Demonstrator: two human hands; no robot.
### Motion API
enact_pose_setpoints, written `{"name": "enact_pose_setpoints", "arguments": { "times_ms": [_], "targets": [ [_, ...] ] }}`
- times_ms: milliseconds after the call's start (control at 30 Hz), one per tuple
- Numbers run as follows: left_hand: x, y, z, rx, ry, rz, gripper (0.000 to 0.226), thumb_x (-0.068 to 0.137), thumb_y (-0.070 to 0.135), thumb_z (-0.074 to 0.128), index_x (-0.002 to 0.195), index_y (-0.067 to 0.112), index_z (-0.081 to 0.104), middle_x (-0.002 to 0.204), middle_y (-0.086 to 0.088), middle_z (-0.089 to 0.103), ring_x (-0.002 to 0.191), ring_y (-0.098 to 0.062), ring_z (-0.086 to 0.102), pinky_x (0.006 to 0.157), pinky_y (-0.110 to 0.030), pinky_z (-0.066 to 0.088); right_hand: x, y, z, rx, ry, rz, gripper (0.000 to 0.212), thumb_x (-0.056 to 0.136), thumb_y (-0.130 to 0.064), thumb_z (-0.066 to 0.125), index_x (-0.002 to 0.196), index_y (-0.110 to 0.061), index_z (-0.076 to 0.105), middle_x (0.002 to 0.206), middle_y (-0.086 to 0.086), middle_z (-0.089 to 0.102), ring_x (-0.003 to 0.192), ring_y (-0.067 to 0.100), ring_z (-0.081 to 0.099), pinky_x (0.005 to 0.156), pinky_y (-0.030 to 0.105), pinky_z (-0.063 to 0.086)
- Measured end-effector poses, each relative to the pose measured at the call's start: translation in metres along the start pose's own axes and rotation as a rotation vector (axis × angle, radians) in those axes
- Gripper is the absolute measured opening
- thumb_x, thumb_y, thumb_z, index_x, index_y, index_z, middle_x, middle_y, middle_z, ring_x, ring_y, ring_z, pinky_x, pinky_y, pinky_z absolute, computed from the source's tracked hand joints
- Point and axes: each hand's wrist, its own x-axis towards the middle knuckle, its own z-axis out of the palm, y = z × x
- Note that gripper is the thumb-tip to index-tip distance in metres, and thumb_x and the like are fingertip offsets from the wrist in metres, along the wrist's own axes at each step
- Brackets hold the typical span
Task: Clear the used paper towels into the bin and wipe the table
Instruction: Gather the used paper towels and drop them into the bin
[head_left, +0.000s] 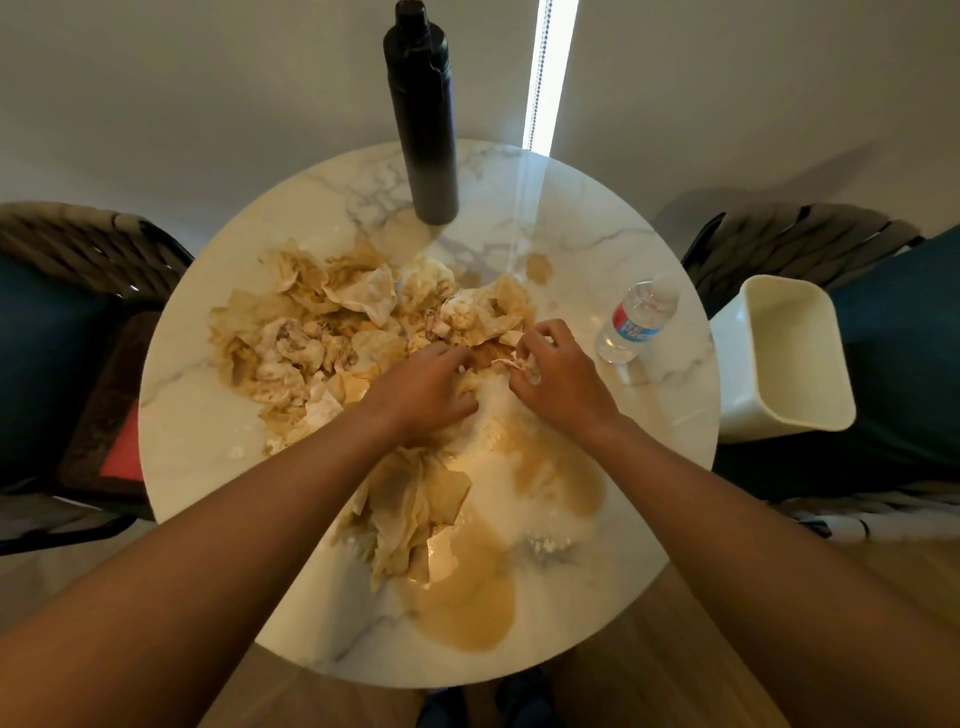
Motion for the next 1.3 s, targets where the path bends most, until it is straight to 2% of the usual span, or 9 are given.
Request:
{"name": "enact_pose_setpoints", "arguments": {
  "times_ms": [200, 400, 633, 767, 933, 1167, 1300],
  "targets": [
    [0.001, 0.02, -0.011, -0.007, 0.002, 0.03, 0.044, 0.083, 0.039, 0.068, 0.124, 0.025, 0.056, 0.116, -0.001, 0.054, 0.106, -0.021, 0.055, 0.087, -0.038, 0.051, -0.021, -0.002, -0.026, -0.009, 0.014, 0.003, 0.019, 0.081, -0.017, 0.072, 0.096, -0.011, 0.062, 0.1, 0.006, 0.058, 0.084, 0.026, 0.058, 0.069, 0.035, 0.049],
    [0.001, 0.06, -0.016, 0.028, 0.006, 0.114, 0.043, 0.085, 0.035, 0.07, 0.124, 0.022, 0.059, 0.119, -0.004, 0.054, 0.107, -0.023, 0.055, 0.087, -0.036, 0.049, -0.056, 0.004, -0.053, -0.005, 0.053, 0.053, 0.014, 0.082, -0.018, 0.069, 0.088, -0.01, 0.059, 0.085, 0.004, 0.057, 0.076, 0.023, 0.053, 0.066, 0.04, 0.049],
    [0.006, 0.119, -0.008, 0.077, -0.056, 0.201, 0.041, 0.085, 0.034, 0.07, 0.124, 0.023, 0.06, 0.117, -0.003, 0.055, 0.103, -0.022, 0.056, 0.086, -0.038, 0.053, -0.1, 0.026, -0.085, 0.003, 0.053, 0.154, 0.013, 0.084, -0.017, 0.07, 0.09, -0.014, 0.059, 0.089, 0.003, 0.058, 0.078, 0.018, 0.053, 0.068, 0.029, 0.043],
    [0.013, 0.155, 0.004, 0.089, -0.1, 0.267, 0.039, 0.087, 0.03, 0.07, 0.123, 0.022, 0.06, 0.116, -0.002, 0.054, 0.104, -0.021, 0.054, 0.081, -0.032, 0.047, -0.125, 0.047, -0.106, -0.038, 0.069, 0.206, 0.014, 0.085, -0.017, 0.07, 0.093, -0.013, 0.06, 0.09, 0.003, 0.057, 0.079, 0.018, 0.052, 0.068, 0.025, 0.038],
    [0.027, 0.194, 0.022, 0.093, -0.165, 0.323, 0.038, 0.089, 0.029, 0.069, 0.124, 0.021, 0.059, 0.117, -0.003, 0.054, 0.108, -0.022, 0.053, 0.086, -0.03, 0.044, -0.15, 0.076, -0.127, -0.048, 0.111, 0.251, 0.014, 0.084, -0.015, 0.071, 0.09, -0.01, 0.059, 0.087, 0.002, 0.056, 0.079, 0.02, 0.053, 0.068, 0.035, 0.048],
    [0.056, 0.242, 0.049, 0.081, -0.18, 0.326, 0.035, 0.091, 0.03, 0.067, 0.125, 0.023, 0.059, 0.115, 0.0, 0.055, 0.099, -0.015, 0.053, 0.083, -0.026, 0.045, -0.167, 0.118, -0.159, -0.026, 0.128, 0.356, 0.01, 0.09, -0.017, 0.07, 0.091, -0.016, 0.06, 0.093, -0.002, 0.058, 0.081, 0.011, 0.055, 0.074, 0.027, 0.052],
    [0.084, 0.263, 0.06, 0.076, -0.205, 0.351, 0.036, 0.094, 0.031, 0.064, 0.128, 0.02, 0.058, 0.119, -0.004, 0.056, 0.101, -0.017, 0.055, 0.087, -0.028, 0.049, -0.17, 0.147, -0.176, -0.05, 0.164, 0.406, 0.011, 0.092, -0.02, 0.068, 0.1, -0.015, 0.062, 0.106, -0.001, 0.058, 0.094, 0.01, 0.054, 0.084, 0.027, 0.052]
  ]
}}
